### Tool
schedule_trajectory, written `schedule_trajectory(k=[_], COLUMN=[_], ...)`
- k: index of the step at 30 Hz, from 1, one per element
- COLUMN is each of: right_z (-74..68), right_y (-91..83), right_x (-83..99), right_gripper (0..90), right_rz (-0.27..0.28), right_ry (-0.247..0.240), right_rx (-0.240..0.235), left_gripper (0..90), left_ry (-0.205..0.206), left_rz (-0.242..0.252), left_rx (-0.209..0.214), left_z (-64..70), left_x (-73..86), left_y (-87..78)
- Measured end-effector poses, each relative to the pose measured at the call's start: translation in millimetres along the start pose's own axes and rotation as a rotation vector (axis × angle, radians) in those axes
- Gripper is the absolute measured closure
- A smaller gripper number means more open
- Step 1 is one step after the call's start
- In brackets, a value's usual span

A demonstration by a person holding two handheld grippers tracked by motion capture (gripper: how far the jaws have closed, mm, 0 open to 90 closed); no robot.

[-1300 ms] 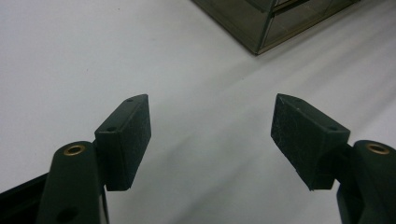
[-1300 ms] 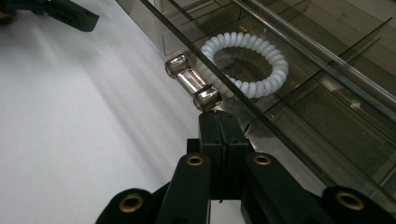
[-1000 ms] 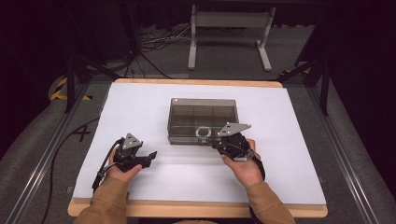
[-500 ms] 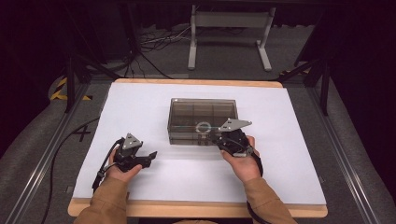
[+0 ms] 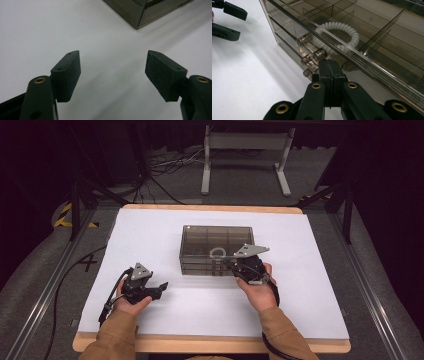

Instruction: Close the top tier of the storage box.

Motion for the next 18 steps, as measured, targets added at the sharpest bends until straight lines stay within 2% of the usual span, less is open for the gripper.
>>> schedule_trajectory(k=[15, 18], right_z=[-1.3, -2.2], right_y=[-0.3, -2.5], right_x=[0.1, -0.6], right_gripper=[90.0, 90.0], right_rz=[0.010, 0.010], right_ry=[-0.002, -0.005], right_rx=[0.022, 0.014], left_gripper=[29.5, 29.4], left_ry=[0.003, 0.000], left_rz=[-0.005, 0.000], left_rx=[-0.002, -0.003], left_z=[-0.6, -0.8], left_x=[0.4, 0.3], left_y=[-0.9, -0.9])
Point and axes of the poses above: each handheld gripper's, and its own axes: y roughly forward along the jaws, x roughly out of its underside, z roughly to its right, the point moved 7 cm from there along y, roughly forward along the jaws, and after that the axes turned 3 degrees about -y, right-handed, at the moved point
